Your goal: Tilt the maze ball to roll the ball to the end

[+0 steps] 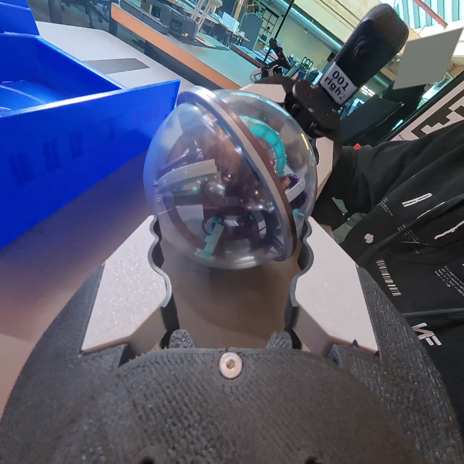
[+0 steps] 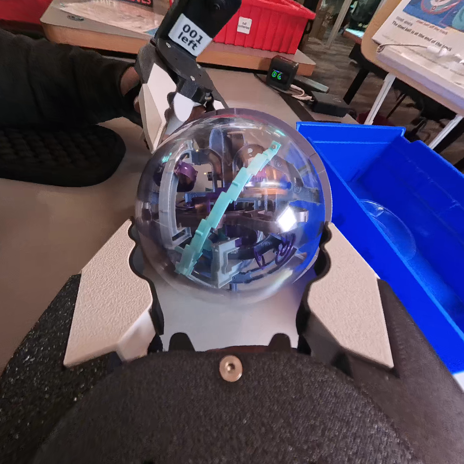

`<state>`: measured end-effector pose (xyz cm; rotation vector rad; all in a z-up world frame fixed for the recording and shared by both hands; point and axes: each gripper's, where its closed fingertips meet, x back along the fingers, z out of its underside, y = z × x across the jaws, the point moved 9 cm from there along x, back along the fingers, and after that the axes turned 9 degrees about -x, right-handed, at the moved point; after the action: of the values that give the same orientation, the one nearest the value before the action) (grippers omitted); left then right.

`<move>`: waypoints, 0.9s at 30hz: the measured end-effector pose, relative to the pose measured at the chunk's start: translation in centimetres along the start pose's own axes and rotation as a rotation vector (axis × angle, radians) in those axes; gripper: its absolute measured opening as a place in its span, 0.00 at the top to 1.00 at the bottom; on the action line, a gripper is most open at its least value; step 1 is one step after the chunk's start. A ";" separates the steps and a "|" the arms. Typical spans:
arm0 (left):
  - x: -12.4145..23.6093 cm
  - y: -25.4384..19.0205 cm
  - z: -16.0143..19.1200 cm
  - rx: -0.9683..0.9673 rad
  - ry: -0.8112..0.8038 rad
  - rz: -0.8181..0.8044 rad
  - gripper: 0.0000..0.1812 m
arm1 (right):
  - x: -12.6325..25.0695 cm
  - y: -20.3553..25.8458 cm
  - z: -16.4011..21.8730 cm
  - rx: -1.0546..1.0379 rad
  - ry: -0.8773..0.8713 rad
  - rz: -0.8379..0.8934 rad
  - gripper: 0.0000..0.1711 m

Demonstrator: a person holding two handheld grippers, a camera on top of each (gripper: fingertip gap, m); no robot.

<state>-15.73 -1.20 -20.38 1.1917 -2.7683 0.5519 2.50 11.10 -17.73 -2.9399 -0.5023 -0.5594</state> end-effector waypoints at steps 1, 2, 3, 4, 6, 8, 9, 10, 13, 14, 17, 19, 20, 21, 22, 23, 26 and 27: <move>0.1 0.0 0.1 -0.004 0.012 -0.002 0.40 | -0.1 -0.2 -0.2 0.003 0.017 -0.012 0.19; 0.3 -0.1 0.1 -0.016 0.031 -0.004 0.40 | -0.2 -0.3 -0.4 0.010 0.034 -0.025 0.19; 0.5 -0.1 0.1 -0.038 0.047 -0.010 0.41 | -0.3 -0.4 -0.6 0.018 0.053 -0.037 0.19; 0.6 -0.2 0.0 -0.066 0.054 -0.016 0.41 | -0.4 -0.5 -0.8 0.024 0.071 -0.048 0.19; 1.0 -0.6 -0.3 -0.115 0.036 -0.024 0.38 | -0.8 -0.7 -1.3 0.032 0.108 -0.069 0.20; 1.4 -0.7 -0.9 -0.154 -0.002 -0.044 0.36 | -1.1 -0.9 -1.8 0.044 0.144 -0.088 0.20; 1.5 -0.8 -1.3 -0.175 -0.022 -0.058 0.35 | -1.3 -0.9 -2.0 0.052 0.159 -0.096 0.20; 1.6 -0.8 -1.6 -0.198 -0.039 -0.070 0.33 | -1.5 -0.9 -2.3 0.059 0.172 -0.104 0.20; 1.5 -1.2 -2.0 -0.273 -0.044 -0.076 0.27 | -2.1 -1.0 -2.9 0.081 0.205 -0.130 0.20; 1.3 -1.3 -2.0 -0.289 -0.032 -0.072 0.25 | -2.3 -1.0 -3.1 0.088 0.213 -0.140 0.20; 0.6 -1.0 -1.6 -0.292 0.002 -0.092 0.25 | -3.0 -1.1 -3.6 0.096 0.222 -0.166 0.20; 0.6 -0.5 -1.2 -0.283 -0.008 -0.124 0.27 | -3.4 -1.2 -3.8 0.083 0.211 -0.178 0.20; 0.7 -0.4 -1.0 -0.265 -0.026 -0.123 0.27 | -3.6 -1.3 -3.8 0.074 0.199 -0.182 0.20; 0.9 -0.2 -0.8 -0.243 -0.041 -0.119 0.27 | -3.6 -1.3 -3.8 0.065 0.184 -0.184 0.20; 1.0 -0.1 -0.7 -0.220 -0.053 -0.118 0.28 | -3.6 -1.4 -3.8 0.054 0.167 -0.183 0.21; 1.2 0.0 -0.5 -0.198 -0.068 -0.119 0.29 | -3.4 -1.5 -3.7 0.041 0.148 -0.178 0.22; 1.5 0.4 -0.2 -0.152 -0.094 -0.116 0.30 | -2.2 -1.9 -3.2 -0.026 0.093 -0.186 0.23; 1.6 0.5 -0.1 -0.138 -0.101 -0.115 0.30 | -1.7 -2.1 -2.8 -0.050 0.080 -0.178 0.23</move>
<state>-17.17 -1.94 -20.10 1.3720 -2.7435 0.2935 -0.68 12.11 -15.64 -2.9232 -0.7567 -0.7159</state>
